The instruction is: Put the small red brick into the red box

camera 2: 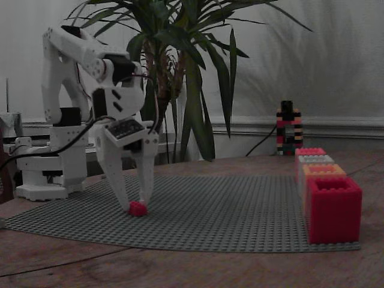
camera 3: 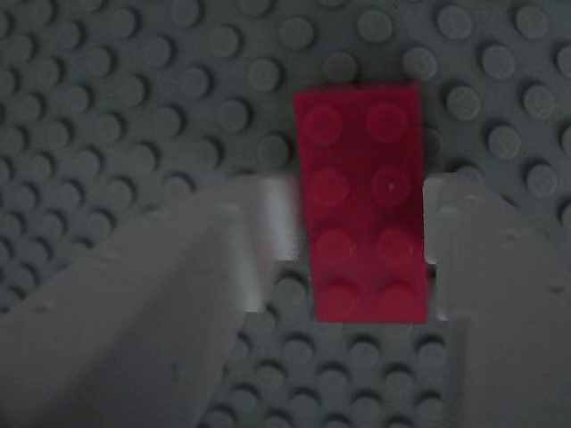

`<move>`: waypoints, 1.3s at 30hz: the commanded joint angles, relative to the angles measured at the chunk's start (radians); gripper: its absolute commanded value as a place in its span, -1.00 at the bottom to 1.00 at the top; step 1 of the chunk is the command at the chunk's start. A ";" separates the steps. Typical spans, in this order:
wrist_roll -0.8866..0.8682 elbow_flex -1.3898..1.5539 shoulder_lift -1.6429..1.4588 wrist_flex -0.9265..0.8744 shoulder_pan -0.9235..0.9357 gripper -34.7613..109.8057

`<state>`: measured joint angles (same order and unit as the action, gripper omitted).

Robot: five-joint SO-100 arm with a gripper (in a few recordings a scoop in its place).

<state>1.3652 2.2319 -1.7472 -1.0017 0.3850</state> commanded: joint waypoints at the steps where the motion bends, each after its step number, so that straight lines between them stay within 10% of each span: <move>1: -0.014 -0.032 -0.014 0.017 -0.005 -0.51; 19: -0.982 -0.465 0.178 0.529 -0.038 -0.52; 39: -1.279 -1.813 0.891 -0.126 -0.106 -0.52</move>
<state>0.0782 0.6274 -0.8514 -1.0692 0.3053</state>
